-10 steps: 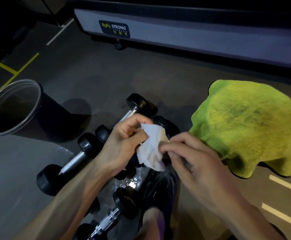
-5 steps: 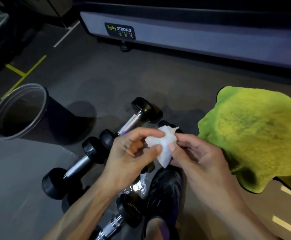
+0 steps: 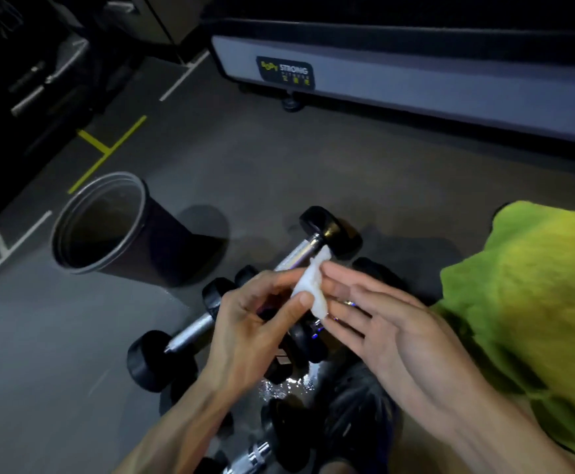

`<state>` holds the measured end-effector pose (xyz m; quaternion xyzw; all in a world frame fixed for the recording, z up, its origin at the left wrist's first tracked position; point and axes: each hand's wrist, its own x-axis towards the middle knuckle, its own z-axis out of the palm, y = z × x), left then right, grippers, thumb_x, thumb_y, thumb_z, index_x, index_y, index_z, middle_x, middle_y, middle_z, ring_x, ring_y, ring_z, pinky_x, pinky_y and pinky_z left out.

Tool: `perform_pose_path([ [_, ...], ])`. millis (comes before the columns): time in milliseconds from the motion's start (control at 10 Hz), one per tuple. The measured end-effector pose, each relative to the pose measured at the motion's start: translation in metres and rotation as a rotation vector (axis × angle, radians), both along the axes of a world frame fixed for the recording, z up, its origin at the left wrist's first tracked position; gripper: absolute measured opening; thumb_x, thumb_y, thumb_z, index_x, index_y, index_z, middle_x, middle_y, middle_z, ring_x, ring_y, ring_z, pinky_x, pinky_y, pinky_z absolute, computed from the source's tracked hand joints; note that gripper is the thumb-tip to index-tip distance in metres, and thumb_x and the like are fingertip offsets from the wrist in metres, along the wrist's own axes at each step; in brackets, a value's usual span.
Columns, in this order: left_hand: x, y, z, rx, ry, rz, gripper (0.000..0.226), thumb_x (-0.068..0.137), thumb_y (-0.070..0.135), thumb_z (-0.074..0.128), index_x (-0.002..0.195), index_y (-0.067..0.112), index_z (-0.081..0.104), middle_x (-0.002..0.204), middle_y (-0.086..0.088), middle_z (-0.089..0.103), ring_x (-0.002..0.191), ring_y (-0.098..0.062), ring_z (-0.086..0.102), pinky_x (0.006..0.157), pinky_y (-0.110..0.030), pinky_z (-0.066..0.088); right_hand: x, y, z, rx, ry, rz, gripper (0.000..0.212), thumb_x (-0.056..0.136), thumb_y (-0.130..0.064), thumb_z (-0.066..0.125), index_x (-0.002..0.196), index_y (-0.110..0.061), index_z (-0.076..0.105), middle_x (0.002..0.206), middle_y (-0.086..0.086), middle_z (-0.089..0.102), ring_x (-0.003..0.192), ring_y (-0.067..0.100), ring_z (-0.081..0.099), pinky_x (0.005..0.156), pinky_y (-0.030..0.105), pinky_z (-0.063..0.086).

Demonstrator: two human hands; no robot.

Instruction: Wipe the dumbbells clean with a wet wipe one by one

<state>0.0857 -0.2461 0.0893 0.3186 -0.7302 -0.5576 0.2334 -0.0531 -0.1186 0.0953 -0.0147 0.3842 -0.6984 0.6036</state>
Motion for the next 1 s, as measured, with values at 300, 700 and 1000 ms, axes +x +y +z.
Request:
perform_pose_path([
  [300, 0.072, -0.083, 0.019, -0.116, -0.091, 0.433, 0.018, 0.089, 0.006, 0.076, 0.092, 0.012, 0.059, 0.077, -0.003, 0.067, 0.067, -0.012, 0.063, 0.063, -0.023, 0.050, 0.001, -0.041, 0.010, 0.069, 0.276, 0.176, 0.028, 0.092, -0.031, 0.058, 0.110, -0.023, 0.078, 0.110, 0.005, 0.077, 0.103, 0.020, 0.073, 0.091, 0.041, 0.053],
  [700, 0.144, -0.262, 0.022, -0.359, -0.484, 0.771, 0.009, 0.073, 0.046, 0.072, 0.079, 0.039, 0.075, 0.078, 0.007, 0.077, 0.083, -0.019, 0.075, 0.080, -0.038, 0.062, 0.046, -0.111, 0.032, 0.073, 0.410, 0.353, 0.027, 0.102, -0.031, 0.054, 0.107, -0.017, 0.076, 0.094, 0.003, 0.074, 0.081, 0.017, 0.066, 0.076, 0.035, 0.050],
  [1000, 0.140, -0.281, 0.008, -0.497, -0.858, 0.632, 0.029, 0.086, 0.039, 0.060, 0.111, 0.039, 0.075, 0.130, -0.002, 0.067, 0.124, -0.034, 0.057, 0.106, -0.050, 0.046, 0.051, -0.109, 0.028, 0.108, 0.408, 0.261, 0.026, 0.102, -0.029, 0.054, 0.106, -0.016, 0.076, 0.093, 0.004, 0.074, 0.080, 0.017, 0.066, 0.074, 0.033, 0.050],
])
